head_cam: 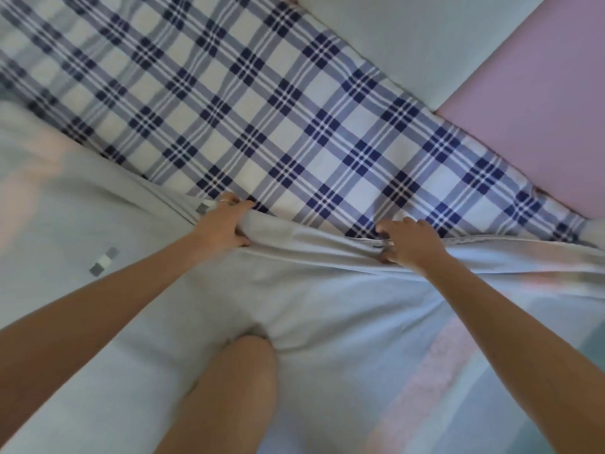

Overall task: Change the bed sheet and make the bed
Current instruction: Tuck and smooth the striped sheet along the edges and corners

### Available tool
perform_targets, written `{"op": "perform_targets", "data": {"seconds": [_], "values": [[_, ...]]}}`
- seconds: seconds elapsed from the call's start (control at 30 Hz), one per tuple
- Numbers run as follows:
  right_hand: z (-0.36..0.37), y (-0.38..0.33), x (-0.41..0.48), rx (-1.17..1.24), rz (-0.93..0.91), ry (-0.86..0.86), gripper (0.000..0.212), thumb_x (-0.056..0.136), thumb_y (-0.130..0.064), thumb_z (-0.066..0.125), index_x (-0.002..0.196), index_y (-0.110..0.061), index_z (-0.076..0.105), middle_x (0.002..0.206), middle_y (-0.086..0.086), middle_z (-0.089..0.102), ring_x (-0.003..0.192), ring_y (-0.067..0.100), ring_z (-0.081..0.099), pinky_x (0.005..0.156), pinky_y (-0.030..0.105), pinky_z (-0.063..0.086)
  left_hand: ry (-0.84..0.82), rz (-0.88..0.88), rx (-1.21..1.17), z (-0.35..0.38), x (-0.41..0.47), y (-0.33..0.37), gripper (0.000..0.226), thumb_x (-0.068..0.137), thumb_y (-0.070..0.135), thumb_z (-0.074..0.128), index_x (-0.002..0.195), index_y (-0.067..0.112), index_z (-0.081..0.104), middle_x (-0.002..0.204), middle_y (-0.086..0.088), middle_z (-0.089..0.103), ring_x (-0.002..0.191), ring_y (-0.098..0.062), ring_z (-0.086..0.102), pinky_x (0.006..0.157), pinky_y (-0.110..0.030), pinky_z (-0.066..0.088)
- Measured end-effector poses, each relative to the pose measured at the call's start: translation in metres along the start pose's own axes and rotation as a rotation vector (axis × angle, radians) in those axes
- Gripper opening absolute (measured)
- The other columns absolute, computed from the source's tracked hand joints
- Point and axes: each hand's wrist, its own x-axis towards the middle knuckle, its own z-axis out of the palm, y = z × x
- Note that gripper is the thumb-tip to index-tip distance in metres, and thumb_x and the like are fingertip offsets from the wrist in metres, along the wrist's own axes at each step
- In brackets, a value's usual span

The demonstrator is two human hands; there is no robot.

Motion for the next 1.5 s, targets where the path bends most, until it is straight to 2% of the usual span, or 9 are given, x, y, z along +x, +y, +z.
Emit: {"op": "perform_targets", "data": {"seconds": [0.2,0.3,0.4,0.57,0.77,0.97,1.1,1.23,1.5], "values": [[-0.011,-0.006,0.014,-0.214,0.047,-0.013,0.028,0.093,-0.011,0.046,0.115,-0.02,0.06,0.103,0.0,0.065,0.09,0.021,0.063,0.065,0.027,0.041,-0.148,0.254,0.732,-0.029,0.024,0.021,0.033,0.078,0.036,0.068,0.108,0.024,0.064,0.107,0.003,0.058,0.104,-0.017,0.049,0.088,-0.031,0.042],[-0.024,0.007,0.022,-0.166,0.123,0.142,0.027,0.091,-0.005,0.042,0.102,-0.017,0.064,0.085,0.001,0.06,0.08,0.023,0.059,0.063,0.028,0.037,-0.424,0.166,0.303,-0.051,0.043,0.019,0.017,0.078,0.018,0.067,0.093,0.017,0.058,0.094,-0.002,0.058,0.087,-0.016,0.054,0.076,-0.027,0.045],[-0.044,0.013,0.032,-0.041,0.219,0.306,0.023,0.095,-0.006,0.04,0.099,-0.01,0.062,0.078,0.004,0.056,0.072,0.025,0.054,0.056,0.028,0.035,-0.625,0.006,0.08,-0.077,0.06,0.019,0.044,0.066,0.028,0.074,0.104,0.021,0.054,0.104,0.003,0.058,0.09,-0.011,0.057,0.079,-0.023,0.047],[-0.081,0.031,0.065,0.315,0.459,0.436,0.02,0.097,-0.008,0.041,0.114,-0.005,0.049,0.095,0.018,0.064,0.082,0.033,0.057,0.055,0.03,0.033,-0.302,0.078,-0.049,-0.145,0.094,0.043,0.035,0.08,0.019,0.072,0.111,0.022,0.056,0.103,0.008,0.058,0.091,-0.009,0.055,0.077,-0.024,0.043],[-0.112,0.048,0.091,0.82,0.624,0.567,0.034,0.095,-0.008,0.047,0.129,-0.007,0.047,0.119,0.019,0.06,0.111,0.036,0.055,0.082,0.035,0.042,0.13,0.126,0.416,-0.215,0.145,0.082,0.022,0.084,0.025,0.065,0.099,0.009,0.063,0.099,-0.01,0.064,0.085,-0.026,0.057,0.068,-0.035,0.045],[-0.103,0.035,0.092,1.176,0.771,0.749,0.031,0.097,-0.008,0.033,0.124,-0.008,0.048,0.101,0.014,0.054,0.101,0.033,0.051,0.076,0.031,0.035,0.473,0.068,0.175,-0.221,0.198,0.124,0.027,0.091,0.012,0.051,0.114,0.001,0.061,0.124,-0.022,0.058,0.117,-0.037,0.052,0.095,-0.041,0.039],[-0.086,0.032,0.1,1.017,0.733,0.974,0.031,0.092,0.001,0.032,0.116,-0.005,0.051,0.095,0.012,0.057,0.114,0.026,0.043,0.115,0.025,0.012,0.546,0.035,0.091,-0.206,0.222,0.129,0.029,0.091,0.003,0.045,0.115,0.002,0.062,0.122,-0.023,0.06,0.117,-0.036,0.051,0.098,-0.036,0.034],[-0.058,0.044,0.119,0.778,0.556,1.071,0.037,0.087,0.0,0.041,0.124,-0.006,0.048,0.103,0.013,0.063,0.107,0.027,0.038,0.102,0.04,0.032,0.585,0.003,0.026,-0.198,0.26,0.122,0.023,0.092,0.006,0.046,0.102,0.001,0.066,0.113,-0.023,0.063,0.111,-0.038,0.054,0.094,-0.037,0.038],[-0.008,0.061,0.157,0.372,0.503,1.094,0.067,0.079,-0.017,0.043,0.145,-0.014,0.033,0.129,0.01,0.055,0.117,0.032,0.045,0.114,0.041,0.017,0.84,0.074,0.106,-0.168,0.32,0.105,0.028,0.089,0.023,0.043,0.111,0.008,0.053,0.125,-0.015,0.05,0.122,-0.031,0.039,0.098,-0.042,0.024]]}}
